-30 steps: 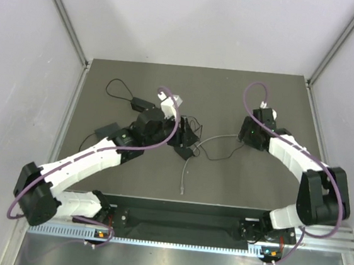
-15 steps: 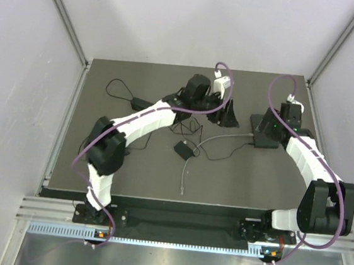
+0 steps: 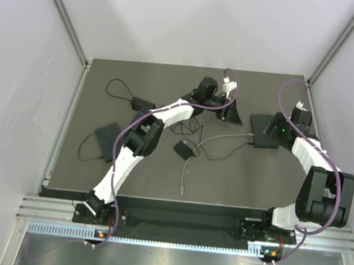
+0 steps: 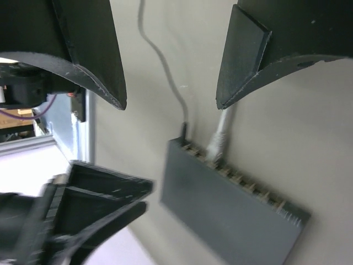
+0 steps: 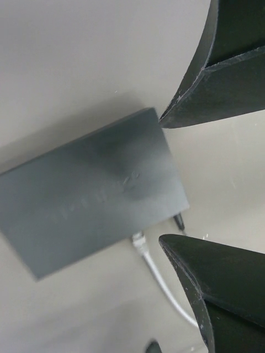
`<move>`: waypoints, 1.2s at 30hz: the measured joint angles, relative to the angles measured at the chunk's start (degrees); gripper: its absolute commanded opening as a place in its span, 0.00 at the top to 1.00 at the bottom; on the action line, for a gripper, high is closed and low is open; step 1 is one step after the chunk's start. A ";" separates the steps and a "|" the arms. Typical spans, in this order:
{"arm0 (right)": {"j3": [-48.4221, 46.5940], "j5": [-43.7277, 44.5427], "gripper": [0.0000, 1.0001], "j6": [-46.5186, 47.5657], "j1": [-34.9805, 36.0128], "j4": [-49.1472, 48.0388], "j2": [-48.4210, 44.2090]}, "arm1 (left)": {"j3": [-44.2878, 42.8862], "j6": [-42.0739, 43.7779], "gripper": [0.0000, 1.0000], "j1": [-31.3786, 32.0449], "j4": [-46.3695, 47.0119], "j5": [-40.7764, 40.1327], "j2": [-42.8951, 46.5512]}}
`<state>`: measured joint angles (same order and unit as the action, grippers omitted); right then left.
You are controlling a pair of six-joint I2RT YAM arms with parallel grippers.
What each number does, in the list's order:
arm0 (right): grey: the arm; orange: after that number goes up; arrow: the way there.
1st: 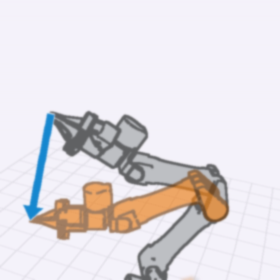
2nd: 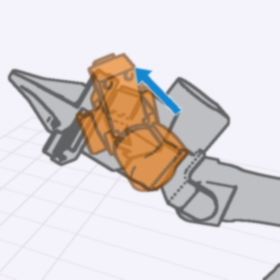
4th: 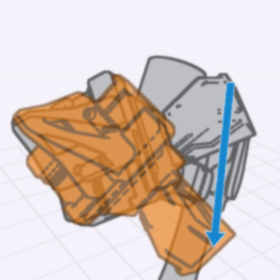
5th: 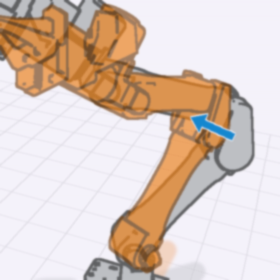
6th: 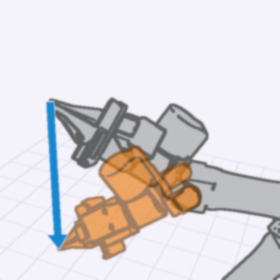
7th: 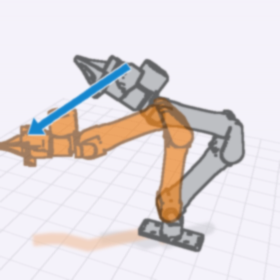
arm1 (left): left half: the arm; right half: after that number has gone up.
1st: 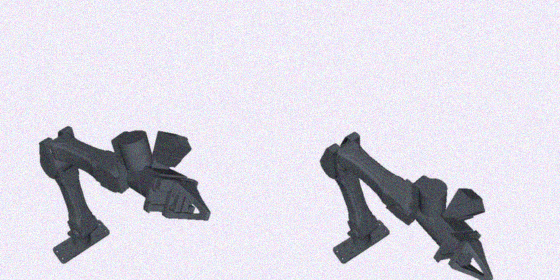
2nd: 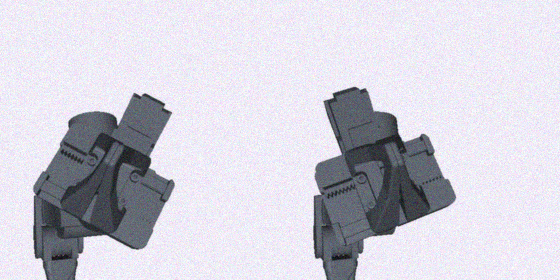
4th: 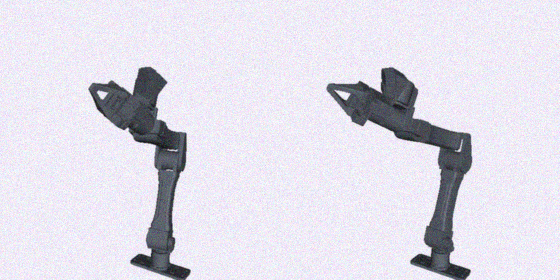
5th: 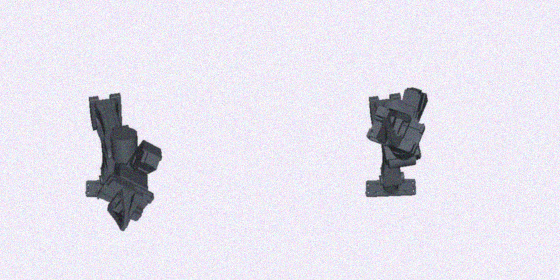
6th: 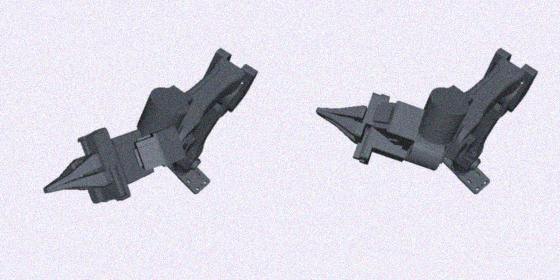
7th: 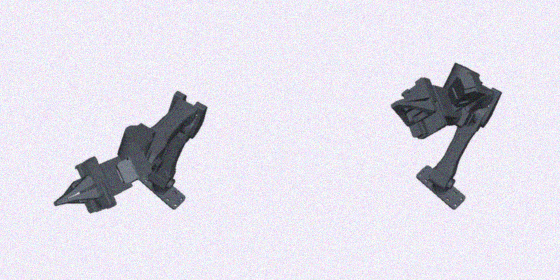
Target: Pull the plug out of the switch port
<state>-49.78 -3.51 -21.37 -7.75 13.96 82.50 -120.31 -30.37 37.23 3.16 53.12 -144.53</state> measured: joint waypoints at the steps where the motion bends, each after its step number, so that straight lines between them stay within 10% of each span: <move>1: 0.28 0.00 0.23 0.07 -0.04 -0.07 0.20 | 0.02 -0.17 0.29 0.00 0.26 -0.09 -0.96; 13: -12.57 1.92 0.05 6.56 -0.55 1.40 12.31 | 8.57 -2.47 0.31 0.98 11.08 -2.93 -1.66; 36: -19.12 -17.42 0.19 7.32 -0.48 -5.14 25.79 | 9.49 0.00 0.39 1.44 6.64 -8.94 -1.57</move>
<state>-68.90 -20.93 -14.04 -8.23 8.82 108.29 -110.83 -30.37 38.68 9.80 44.18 -146.10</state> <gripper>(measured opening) 0.814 0.641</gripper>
